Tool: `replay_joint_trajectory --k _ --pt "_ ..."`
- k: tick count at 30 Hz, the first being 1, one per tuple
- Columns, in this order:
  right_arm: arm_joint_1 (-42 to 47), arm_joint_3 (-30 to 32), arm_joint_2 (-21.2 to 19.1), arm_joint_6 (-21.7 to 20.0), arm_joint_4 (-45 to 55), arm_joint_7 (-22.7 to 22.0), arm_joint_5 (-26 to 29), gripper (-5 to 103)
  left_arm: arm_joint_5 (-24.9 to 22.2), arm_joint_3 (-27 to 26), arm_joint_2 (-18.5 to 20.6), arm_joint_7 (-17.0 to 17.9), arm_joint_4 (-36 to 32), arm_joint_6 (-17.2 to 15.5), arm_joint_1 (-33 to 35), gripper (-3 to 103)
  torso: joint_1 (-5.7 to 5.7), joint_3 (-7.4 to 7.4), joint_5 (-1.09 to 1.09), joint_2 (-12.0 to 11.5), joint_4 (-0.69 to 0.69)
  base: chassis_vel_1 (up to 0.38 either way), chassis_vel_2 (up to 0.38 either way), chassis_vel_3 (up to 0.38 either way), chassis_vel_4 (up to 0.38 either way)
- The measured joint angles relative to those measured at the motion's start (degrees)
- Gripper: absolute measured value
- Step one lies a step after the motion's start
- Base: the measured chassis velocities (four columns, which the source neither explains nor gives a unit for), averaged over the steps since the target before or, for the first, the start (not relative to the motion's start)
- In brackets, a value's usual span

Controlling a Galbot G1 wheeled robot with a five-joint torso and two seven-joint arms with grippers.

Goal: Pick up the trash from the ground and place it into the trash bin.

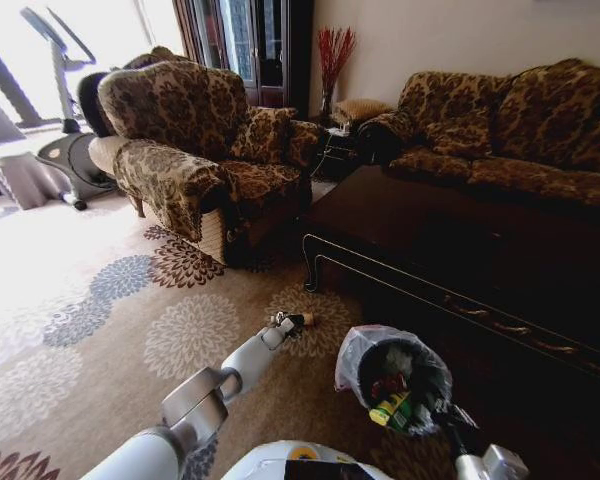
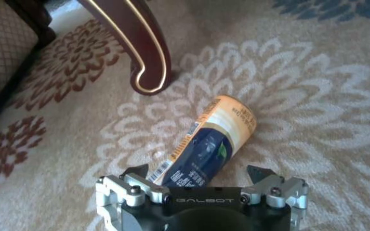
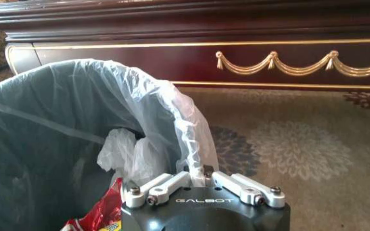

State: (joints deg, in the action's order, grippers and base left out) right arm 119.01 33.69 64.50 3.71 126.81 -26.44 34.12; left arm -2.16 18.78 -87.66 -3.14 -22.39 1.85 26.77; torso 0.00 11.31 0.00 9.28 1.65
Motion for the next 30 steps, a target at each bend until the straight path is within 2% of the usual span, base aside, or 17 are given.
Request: replay_joint_trajectory --k 8,23,28,30 --pt "1.22 -0.42 0.33 0.55 0.8 1.8 -0.71 0 4.46 -0.27 -0.24 -0.79 1.13 2.2 0.77 100 0.0 0.0 0.0 0.0 -0.01 -0.06 0.054 0.055 -0.05" --pt "1.23 -0.45 0.73 0.73 0.73 1.39 -0.63 0 4.95 0.29 -0.43 -0.74 2.54 2.13 0.79 100 0.0 0.0 -0.02 0.0 0.01 -0.082 0.082 0.084 -0.082" --pt "2.18 0.02 1.24 1.03 1.05 1.39 -0.79 0 5.58 1.43 -0.42 -1.95 3.08 1.57 1.5 100 0.0 0.0 0.0 0.0 -0.01 -0.045 0.018 0.049 -0.025" --pt "2.27 0.09 1.32 1.12 1.05 1.39 -0.78 0 5.58 1.53 -0.54 -2.13 3.41 1.31 1.45 103 0.0 -0.01 0.0 0.0 0.0 0.0 0.0 0.0 0.0"
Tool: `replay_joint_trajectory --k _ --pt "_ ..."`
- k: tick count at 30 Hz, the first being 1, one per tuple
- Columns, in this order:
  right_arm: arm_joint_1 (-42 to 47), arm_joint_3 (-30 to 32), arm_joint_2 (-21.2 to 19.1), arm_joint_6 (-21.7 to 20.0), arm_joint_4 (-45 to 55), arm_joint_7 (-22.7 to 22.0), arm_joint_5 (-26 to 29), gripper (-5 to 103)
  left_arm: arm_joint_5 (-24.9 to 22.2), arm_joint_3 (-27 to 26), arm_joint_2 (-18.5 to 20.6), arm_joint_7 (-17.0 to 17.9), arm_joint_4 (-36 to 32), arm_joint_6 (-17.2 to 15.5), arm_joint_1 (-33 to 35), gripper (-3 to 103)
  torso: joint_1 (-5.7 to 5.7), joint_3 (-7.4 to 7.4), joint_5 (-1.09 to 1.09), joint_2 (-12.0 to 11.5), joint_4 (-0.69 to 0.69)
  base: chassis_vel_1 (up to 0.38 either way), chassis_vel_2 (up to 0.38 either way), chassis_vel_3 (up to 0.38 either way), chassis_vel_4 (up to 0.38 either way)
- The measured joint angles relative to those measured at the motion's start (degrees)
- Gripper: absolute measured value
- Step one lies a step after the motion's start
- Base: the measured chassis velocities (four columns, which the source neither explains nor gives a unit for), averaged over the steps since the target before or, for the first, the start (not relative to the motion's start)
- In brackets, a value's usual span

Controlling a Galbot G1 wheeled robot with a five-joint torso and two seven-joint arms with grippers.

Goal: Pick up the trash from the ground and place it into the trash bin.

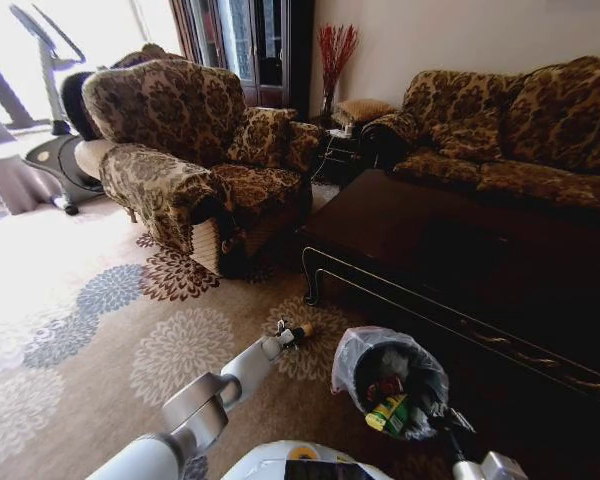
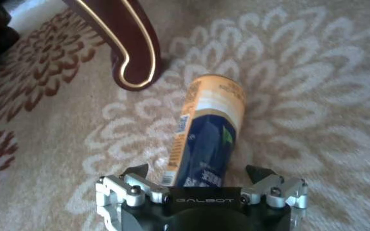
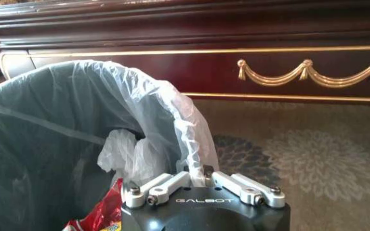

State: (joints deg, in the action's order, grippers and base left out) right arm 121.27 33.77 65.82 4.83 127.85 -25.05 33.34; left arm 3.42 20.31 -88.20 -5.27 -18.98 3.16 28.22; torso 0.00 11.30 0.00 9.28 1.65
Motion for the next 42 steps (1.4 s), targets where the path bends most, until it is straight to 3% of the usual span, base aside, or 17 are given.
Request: replay_joint_trajectory --k 4,8,10,12,14,18,21,25,27,29,32,36,37,42 --pt "0.2 0.15 0.25 0.39 -0.11 0.01 0.35 0 -0.33 -0.52 -0.83 -1.05 1.24 -1.26 -0.51 97 -0.01 -0.02 -0.02 0.01 0.0 0.0 0.0 0.0 0.0" --pt "0.22 0.5 0.49 0.93 -0.69 0.02 0.98 0 -1.45 -0.98 -1.51 -1.49 1.56 -2.05 -0.61 77 -0.01 0.0 -0.03 0.01 0.03 0.0 0.0 0.0 0.0" --pt "0.22 0.52 0.52 1.0 -0.75 0.03 1.04 0 -1.52 -1.02 -1.57 -1.51 1.57 -2.13 -0.6 77 -0.01 0.0 -0.03 0.01 0.03 0.0 0.0 0.0 0.0" --pt "0.3 0.57 0.56 1.29 -1.05 0.16 1.24 0 -1.85 -1.63 -1.68 -1.55 1.56 -2.38 -0.51 64 -0.01 0.0 0.02 0.01 0.0 0.0 0.0 0.0 0.0" --pt "0.28 0.59 0.54 1.41 -1.27 0.21 1.35 0 -1.88 -1.92 -1.6 -1.55 1.44 -2.41 -0.44 64 -0.01 0.01 0.02 0.01 -0.02 0.0 0.0 0.0 0.0" --pt "0.08 0.61 0.4 1.53 -1.42 0.21 1.56 0 -1.98 -2.35 -1.06 -1.44 0.86 -2.49 -0.33 53 0.0 0.01 0.08 0.0 -0.04 0.0 0.0 0.0 0.0" --pt "-0.27 0.61 0.25 1.54 -1.45 0.2 1.91 0 -2.48 -3.4 -0.12 -1.15 0.37 -2.41 -0.2 42 0.0 0.02 -0.03 0.0 0.01 0.0 0.0 0.0 0.0" --pt "-0.43 0.61 0.1 1.54 -1.48 0.13 2.07 0 -3.05 -4.18 0.54 -0.94 -0.4 -2.35 0.12 36 0.0 0.01 0.0 0.0 0.01 0.0 0.0 0.0 0.0" --pt "-0.92 0.52 -0.13 1.26 -1.48 -0.15 2.47 0 -5.13 -4.58 1.54 -0.59 -1.84 -1.44 0.46 30 0.0 0.02 -0.03 0.0 0.02 0.0 0.0 0.0 0.0" --pt "-1.14 0.46 -0.19 1.05 -1.48 -0.3 2.6 0 -5.89 -4.57 1.94 -0.46 -2.54 -1.21 0.6 30 0.0 0.02 0.0 0.0 0.02 0.0 0.0 0.0 0.0" --pt "-3.68 -1.04 -0.88 -0.64 -1.43 -1.69 3.25 0 -12.55 -2.07 5.99 -0.37 -8.73 -0.55 1.46 28 0.0 0.01 0.0 0.0 0.01 0.0 0.0 0.0 0.0" --pt "-5.77 -2.31 -1.41 -2.0 -1.37 -2.83 3.97 0 -16.36 -0.58 8.44 -0.32 -13.73 -0.36 1.96 28 0.0 0.01 -0.01 0.0 0.02 0.0 0.0 0.0 0.0" --pt "-9.11 -4.33 -2.36 -4.32 -1.37 -4.88 5.49 0 -20.78 0.48 11.0 0.16 -19.97 0.45 2.6 28 0.0 0.01 0.02 0.0 0.01 0.0 0.0 0.0 0.0" --pt "-13.39 -6.65 -4.03 -7.92 -1.46 -7.65 9.28 0 -25.22 0.51 13.69 1.15 -26.88 3.28 3.37 28 0.0 0.01 -0.01 0.0 0.0 0.0 0.0 0.0 0.0"
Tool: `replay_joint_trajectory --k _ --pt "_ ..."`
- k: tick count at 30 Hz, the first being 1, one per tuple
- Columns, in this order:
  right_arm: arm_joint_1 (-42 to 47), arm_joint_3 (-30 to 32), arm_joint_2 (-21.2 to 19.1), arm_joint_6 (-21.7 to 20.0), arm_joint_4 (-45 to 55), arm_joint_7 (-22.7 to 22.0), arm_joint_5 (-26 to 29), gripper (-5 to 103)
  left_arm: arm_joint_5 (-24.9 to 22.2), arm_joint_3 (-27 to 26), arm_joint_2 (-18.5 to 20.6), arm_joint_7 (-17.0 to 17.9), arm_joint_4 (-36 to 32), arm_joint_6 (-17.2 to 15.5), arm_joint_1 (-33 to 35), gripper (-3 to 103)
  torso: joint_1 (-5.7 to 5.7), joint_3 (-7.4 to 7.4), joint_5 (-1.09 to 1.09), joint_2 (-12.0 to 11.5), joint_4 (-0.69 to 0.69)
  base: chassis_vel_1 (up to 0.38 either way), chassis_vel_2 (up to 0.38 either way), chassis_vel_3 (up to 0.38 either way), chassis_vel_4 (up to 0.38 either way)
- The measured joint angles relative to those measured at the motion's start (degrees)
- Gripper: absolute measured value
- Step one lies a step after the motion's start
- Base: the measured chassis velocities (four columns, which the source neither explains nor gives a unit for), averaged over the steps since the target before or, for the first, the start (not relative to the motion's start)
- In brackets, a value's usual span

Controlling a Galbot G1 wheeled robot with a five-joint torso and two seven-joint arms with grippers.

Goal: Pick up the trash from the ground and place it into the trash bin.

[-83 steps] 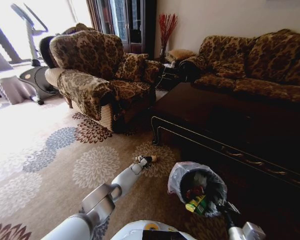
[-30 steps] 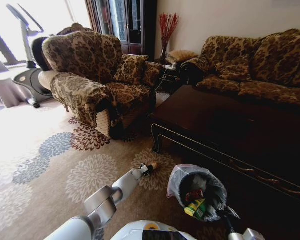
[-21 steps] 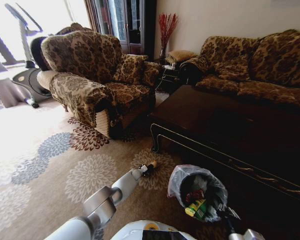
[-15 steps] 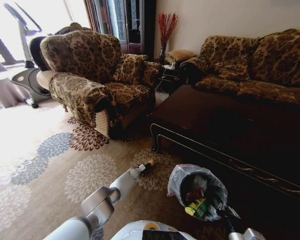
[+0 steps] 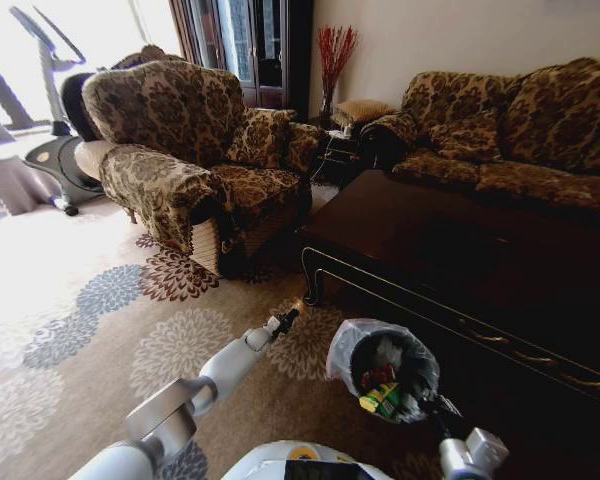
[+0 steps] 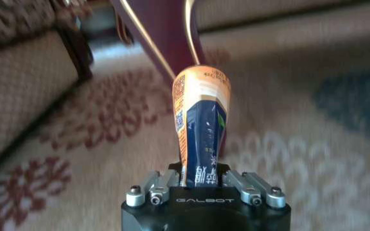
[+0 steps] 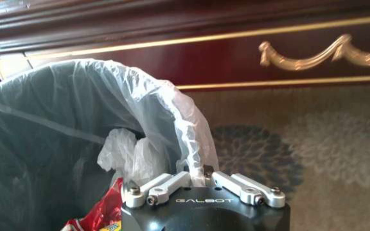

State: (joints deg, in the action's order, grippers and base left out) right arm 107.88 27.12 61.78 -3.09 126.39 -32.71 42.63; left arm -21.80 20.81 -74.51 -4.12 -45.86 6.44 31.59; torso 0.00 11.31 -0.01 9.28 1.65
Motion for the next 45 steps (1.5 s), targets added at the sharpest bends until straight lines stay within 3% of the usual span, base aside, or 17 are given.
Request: replay_joint_trajectory --k 4,10,12,16,20,21,24,26,28,29,32,38,45 --pt "-4.57 -1.71 -1.91 -2.91 -2.35 -2.28 4.89 0 -1.66 -2.17 3.18 1.19 -7.08 2.55 1.6 28 0.0 0.0 0.0 0.0 0.0 0.0 0.0 0.0 0.0" --pt "-6.3 -2.9 -2.71 -3.72 -5.52 -1.95 7.01 0 -1.7 -6.36 5.93 2.89 -12.14 4.51 3.21 28 0.0 0.0 0.01 0.0 0.0 0.0 0.0 0.0 0.0" --pt "-7.55 -3.88 -2.96 -4.11 -7.44 -1.26 8.09 0 -3.46 -8.8 7.05 2.96 -15.04 6.84 4.13 28 0.0 0.0 0.01 0.0 -0.01 0.0 0.0 0.0 0.0" --pt "-9.82 -4.86 -3.12 -4.56 -9.06 -1.17 9.3 0 -7.2 -10.38 8.45 2.62 -19.06 7.92 5.53 28 0.0 0.0 0.0 0.0 -0.02 0.0 0.0 0.0 0.0" --pt "-16.44 -6.98 -4.97 -5.58 -11.74 -1.74 12.94 0 -17.87 -12.34 10.67 -2.54 -27.4 9.17 8.67 28 0.0 0.0 0.01 0.0 0.04 0.0 0.0 0.0 0.0" --pt "-16.44 -6.98 -4.97 -5.58 -11.74 -1.74 12.94 0 -17.87 -12.34 10.67 -2.54 -27.4 9.17 8.67 28 0.0 0.0 0.01 0.0 0.04 0.0 0.0 0.0 0.0" --pt "-18.93 -7.15 -6.34 -6.16 -13.26 -1.89 15.09 0 -27.13 -11.56 12.23 -8.96 -33.35 6.15 10.13 28 0.0 0.0 0.0 0.0 -0.02 0.0 0.0 0.0 0.0" --pt "-19.32 -7.3 -6.59 -6.21 -13.5 -1.89 15.29 0 -28.04 -11.29 12.45 -9.93 -34.12 5.72 10.35 28 0.0 0.0 0.01 0.0 -0.02 0.0 0.0 0.0 0.0" --pt "-20.17 -7.82 -6.93 -6.65 -13.84 -1.91 16.43 0 -30.16 -8.81 12.68 -14.02 -35.66 4.9 10.02 28 0.0 -0.01 -0.02 0.0 0.03 0.0 0.0 0.0 0.0" --pt "-20.17 -7.82 -6.93 -6.65 -13.84 -1.91 16.43 0 -30.16 -8.81 12.68 -14.02 -35.66 4.9 10.02 28 0.0 -0.01 -0.02 0.0 0.03 0.0 0.0 0.0 0.0" --pt "-20.51 -8.72 -6.37 -6.83 -14.45 -2.18 16.55 0 -31.22 -3.71 12.52 -17.24 -35.88 4.38 8.17 28 0.0 0.0 0.04 0.0 -0.04 0.0 0.0 0.0 0.0" --pt "-22.55 -11.3 -6.2 -6.84 -15.24 -2.2 16.01 0 -32.35 0.08 12.66 -19.61 -36.72 4.08 6.71 28 0.0 0.0 0.02 0.0 -0.01 0.0 0.0 0.0 0.0" --pt "-28.53 -16.77 -6.88 -7.09 -18.75 -2.89 16.11 0 -35.15 0.39 12.61 -22.43 -39.89 2.48 6.07 28 0.0 0.0 0.0 0.0 -0.01 0.0 0.0 0.0 0.0"
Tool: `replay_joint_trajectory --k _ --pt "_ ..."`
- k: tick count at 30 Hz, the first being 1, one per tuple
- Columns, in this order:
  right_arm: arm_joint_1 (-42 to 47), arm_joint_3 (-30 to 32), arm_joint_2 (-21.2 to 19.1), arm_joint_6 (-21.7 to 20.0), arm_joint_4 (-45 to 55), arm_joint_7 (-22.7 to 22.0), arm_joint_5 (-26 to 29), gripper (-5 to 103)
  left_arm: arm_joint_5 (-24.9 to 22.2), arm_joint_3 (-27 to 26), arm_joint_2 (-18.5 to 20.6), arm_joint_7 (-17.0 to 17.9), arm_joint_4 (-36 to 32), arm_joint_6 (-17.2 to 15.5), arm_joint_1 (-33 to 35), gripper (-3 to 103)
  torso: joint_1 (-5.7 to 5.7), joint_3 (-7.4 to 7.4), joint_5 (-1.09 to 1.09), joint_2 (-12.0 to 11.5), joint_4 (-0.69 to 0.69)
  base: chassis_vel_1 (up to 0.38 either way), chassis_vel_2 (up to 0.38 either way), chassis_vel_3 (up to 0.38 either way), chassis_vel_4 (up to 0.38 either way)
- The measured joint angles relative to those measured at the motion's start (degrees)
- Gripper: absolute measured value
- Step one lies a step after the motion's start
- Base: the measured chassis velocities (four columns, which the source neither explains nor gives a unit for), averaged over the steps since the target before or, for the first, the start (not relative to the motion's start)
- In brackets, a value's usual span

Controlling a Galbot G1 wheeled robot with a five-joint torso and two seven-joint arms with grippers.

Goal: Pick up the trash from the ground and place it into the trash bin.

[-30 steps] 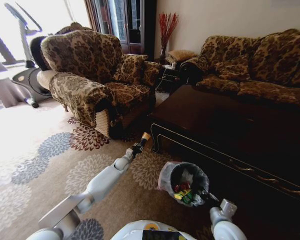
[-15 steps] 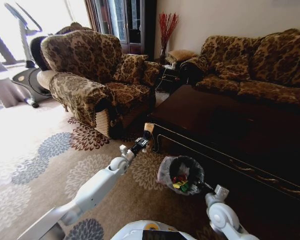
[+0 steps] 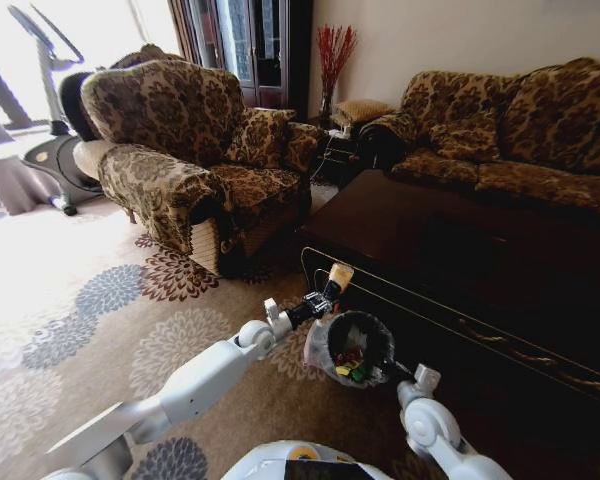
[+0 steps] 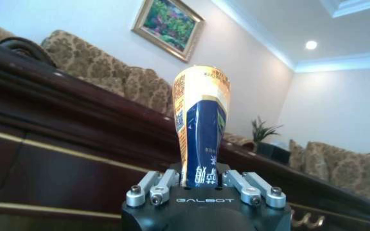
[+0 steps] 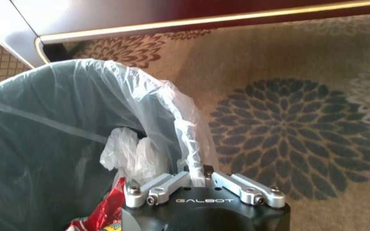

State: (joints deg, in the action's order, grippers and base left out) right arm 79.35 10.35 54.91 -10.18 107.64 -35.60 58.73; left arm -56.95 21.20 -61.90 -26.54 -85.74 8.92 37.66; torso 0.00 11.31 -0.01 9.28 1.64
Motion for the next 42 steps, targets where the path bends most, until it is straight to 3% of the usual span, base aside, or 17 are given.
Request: replay_joint_trajectory --k 9,14,31,32,34,36,37,41,42 --pt "-5.83 -3.03 0.42 -0.02 -4.53 -0.58 1.17 0 -0.75 -0.01 1.66 -3.51 -1.81 -1.31 1.46 28 0.0 0.0 0.01 0.0 0.02 0.0 0.0 0.0 0.0" --pt "-7.72 -4.18 0.35 -0.58 -1.71 -2.54 3.56 0 -0.59 0.71 0.37 -4.44 -0.3 -1.26 2.12 28 0.0 0.0 0.02 0.0 0.0 0.0 0.0 0.0 0.0" --pt "-8.26 -6.11 0.12 -1.24 1.07 -4.5 6.7 0 2.29 2.77 -3.0 -4.31 3.14 -0.64 1.58 27 0.0 0.0 0.0 0.01 0.0 0.0 0.0 0.0 0.0" --pt "-7.96 -6.05 0.1 -1.24 1.13 -4.5 6.69 0 2.78 2.77 -2.99 -3.96 3.31 -0.63 1.56 32 0.0 0.0 0.0 0.01 0.0 0.0 0.0 0.0 0.0" --pt "-7.7 -6.01 0.04 -1.24 1.24 -4.48 6.68 0 3.06 2.77 -3.0 -3.68 3.4 -0.62 1.55 32 0.0 0.0 0.0 0.01 0.01 0.0 0.0 0.0 0.0" --pt "-6.65 -5.84 -0.18 -1.25 1.88 -4.45 6.66 0 3.95 2.7 -3.1 -3.32 3.76 -0.55 1.55 43 0.0 0.0 0.0 0.01 0.02 0.0 0.0 0.0 0.0" --pt "-6.65 -5.84 -0.18 -1.25 1.88 -4.45 6.66 0 3.95 2.7 -3.1 -3.32 3.76 -0.55 1.55 43 0.0 0.0 0.0 0.01 0.02 0.0 0.0 0.0 0.0" --pt "-4.55 -4.93 -0.53 -1.26 2.83 -4.23 6.55 0 4.6 2.68 -3.19 -3.79 3.95 -0.27 1.57 64 0.0 0.0 0.01 0.01 0.01 0.0 0.0 0.0 0.0" --pt "-4.55 -4.93 -0.53 -1.26 2.83 -4.23 6.55 0 4.6 2.68 -3.19 -3.79 3.95 -0.27 1.57 64 0.0 0.0 0.01 0.01 0.01 0.0 0.0 0.0 0.0"
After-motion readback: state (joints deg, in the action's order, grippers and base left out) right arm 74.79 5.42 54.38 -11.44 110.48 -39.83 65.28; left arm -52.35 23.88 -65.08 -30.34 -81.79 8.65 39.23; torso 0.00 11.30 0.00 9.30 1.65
